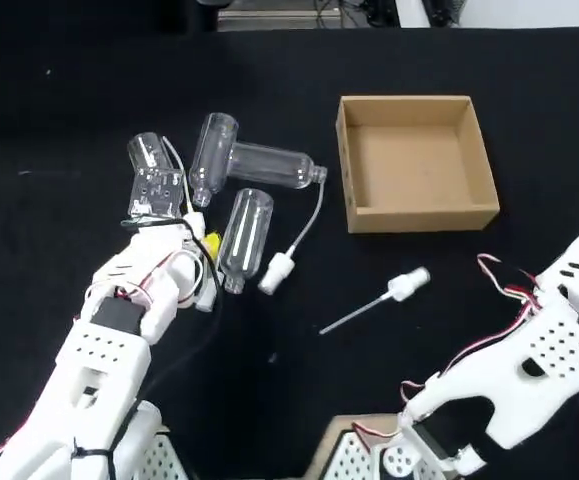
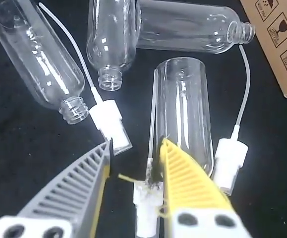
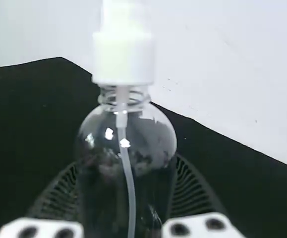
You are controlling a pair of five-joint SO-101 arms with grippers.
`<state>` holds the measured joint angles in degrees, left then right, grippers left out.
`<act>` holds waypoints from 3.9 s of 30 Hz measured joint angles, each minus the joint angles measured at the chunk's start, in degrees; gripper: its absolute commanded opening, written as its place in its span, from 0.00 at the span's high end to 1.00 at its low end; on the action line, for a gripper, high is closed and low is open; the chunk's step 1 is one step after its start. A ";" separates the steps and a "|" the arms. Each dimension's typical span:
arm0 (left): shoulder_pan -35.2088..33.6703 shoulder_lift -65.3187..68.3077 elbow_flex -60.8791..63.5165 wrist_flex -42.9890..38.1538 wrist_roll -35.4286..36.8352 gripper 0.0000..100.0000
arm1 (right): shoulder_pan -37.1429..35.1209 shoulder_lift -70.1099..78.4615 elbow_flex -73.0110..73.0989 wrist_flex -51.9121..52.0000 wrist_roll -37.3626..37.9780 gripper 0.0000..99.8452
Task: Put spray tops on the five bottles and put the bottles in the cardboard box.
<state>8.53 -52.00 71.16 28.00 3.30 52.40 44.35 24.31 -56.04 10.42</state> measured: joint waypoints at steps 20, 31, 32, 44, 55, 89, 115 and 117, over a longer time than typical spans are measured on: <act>0.00 0.00 0.00 0.00 0.00 0.85 | 0.00 0.00 0.00 -0.35 -0.09 0.72; 0.00 0.00 0.00 0.00 0.00 0.85 | -0.53 -9.32 8.62 -0.35 -0.09 0.71; 0.00 0.00 0.00 0.00 0.00 0.85 | -0.53 -10.37 8.88 -0.35 -0.09 0.71; 0.00 0.00 0.00 0.00 0.00 0.85 | -0.53 -13.71 9.58 5.80 -0.09 0.71; 0.00 0.00 0.00 0.00 0.00 0.85 | -0.53 -13.71 9.14 8.18 -0.09 0.72; 0.00 0.00 0.00 0.00 0.00 0.85 | -21.89 -54.68 13.54 42.37 -5.10 0.99; 0.00 0.00 0.00 0.00 0.00 0.85 | -35.16 -21.01 -6.42 36.66 -5.71 0.99; 0.00 0.00 0.00 0.00 0.00 0.85 | -35.16 -18.55 -6.42 33.14 -5.71 0.99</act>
<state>8.53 -52.00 71.16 28.00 3.30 17.23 25.80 17.89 -22.90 4.70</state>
